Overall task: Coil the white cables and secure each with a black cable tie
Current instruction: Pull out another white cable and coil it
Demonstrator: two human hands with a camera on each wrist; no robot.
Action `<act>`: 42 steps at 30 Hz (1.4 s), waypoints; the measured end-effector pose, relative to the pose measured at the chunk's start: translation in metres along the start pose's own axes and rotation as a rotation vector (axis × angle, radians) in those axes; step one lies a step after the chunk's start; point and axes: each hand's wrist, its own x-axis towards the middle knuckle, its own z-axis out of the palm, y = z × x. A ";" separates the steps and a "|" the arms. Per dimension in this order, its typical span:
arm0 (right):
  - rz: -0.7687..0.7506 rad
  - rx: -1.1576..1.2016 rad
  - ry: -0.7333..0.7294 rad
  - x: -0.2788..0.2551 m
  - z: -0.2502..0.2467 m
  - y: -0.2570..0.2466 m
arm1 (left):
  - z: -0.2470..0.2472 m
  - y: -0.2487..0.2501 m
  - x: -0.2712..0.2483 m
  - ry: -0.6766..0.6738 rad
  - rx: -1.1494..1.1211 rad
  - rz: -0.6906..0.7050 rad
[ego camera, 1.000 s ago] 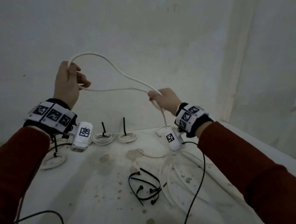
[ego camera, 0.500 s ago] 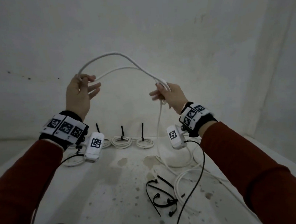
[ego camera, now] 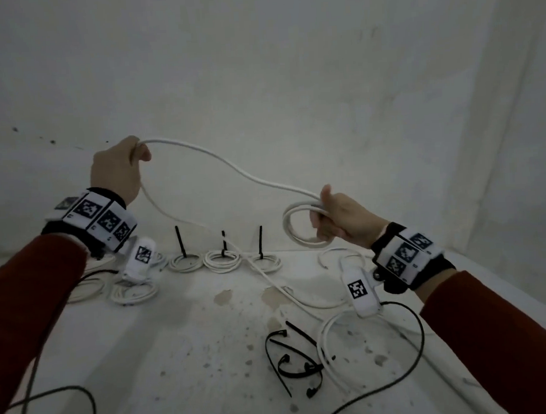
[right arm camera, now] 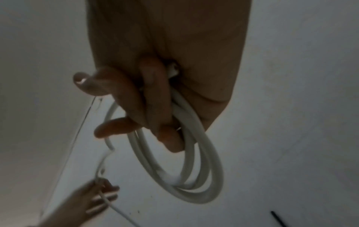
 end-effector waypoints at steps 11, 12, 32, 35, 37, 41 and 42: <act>-0.223 1.088 -0.180 -0.045 -0.017 -0.052 | 0.034 0.044 -0.033 -0.507 0.283 0.170; -0.302 1.202 -0.211 -0.046 -0.018 -0.055 | 0.039 0.053 -0.040 -0.551 0.303 0.219; -0.297 0.181 0.437 0.008 0.036 -0.041 | -0.028 0.154 -0.089 -0.187 0.306 0.915; -0.200 -0.208 0.235 0.007 0.050 -0.037 | -0.033 0.156 -0.074 -0.200 0.330 0.871; -0.160 -0.246 0.109 0.003 0.053 -0.038 | -0.033 0.151 -0.066 -0.201 0.306 0.853; -0.088 -0.138 -0.005 -0.009 0.055 -0.047 | -0.029 0.140 -0.055 -0.171 0.220 0.878; -0.075 -0.137 -0.020 -0.011 0.055 -0.050 | -0.027 0.139 -0.052 -0.157 0.191 0.883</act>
